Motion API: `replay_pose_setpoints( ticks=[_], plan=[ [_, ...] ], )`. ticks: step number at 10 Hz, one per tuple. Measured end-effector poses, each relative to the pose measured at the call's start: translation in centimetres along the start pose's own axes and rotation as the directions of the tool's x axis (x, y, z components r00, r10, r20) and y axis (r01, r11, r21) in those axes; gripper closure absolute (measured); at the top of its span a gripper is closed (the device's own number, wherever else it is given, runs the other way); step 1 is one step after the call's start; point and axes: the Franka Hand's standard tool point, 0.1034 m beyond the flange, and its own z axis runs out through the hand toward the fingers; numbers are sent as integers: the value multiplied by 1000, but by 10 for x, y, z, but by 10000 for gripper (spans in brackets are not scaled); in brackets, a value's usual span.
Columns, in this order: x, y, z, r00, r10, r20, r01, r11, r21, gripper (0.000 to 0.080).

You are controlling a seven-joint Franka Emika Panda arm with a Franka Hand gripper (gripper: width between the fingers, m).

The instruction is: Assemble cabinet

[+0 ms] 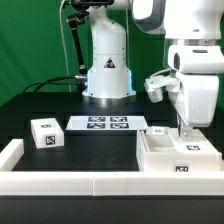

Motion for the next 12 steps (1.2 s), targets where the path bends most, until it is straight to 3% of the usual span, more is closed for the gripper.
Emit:
replay_pose_setpoints(
  ticks=[4, 8, 9, 10, 11, 12],
  plan=[
    [0, 2, 0, 999, -36, 13, 35, 999, 24, 731],
    [-2, 2, 0, 999, -34, 13, 34, 999, 24, 726],
    [-3, 3, 0, 999, -33, 13, 32, 999, 22, 535],
    [-4, 3, -2, 999, -31, 11, 31, 999, 15, 535],
    [-6, 1, -6, 1000, -24, 7, 24, 1000, 2, 322],
    [-9, -5, -10, 1000, -16, 9, 16, 1000, -6, 183]
  ],
)
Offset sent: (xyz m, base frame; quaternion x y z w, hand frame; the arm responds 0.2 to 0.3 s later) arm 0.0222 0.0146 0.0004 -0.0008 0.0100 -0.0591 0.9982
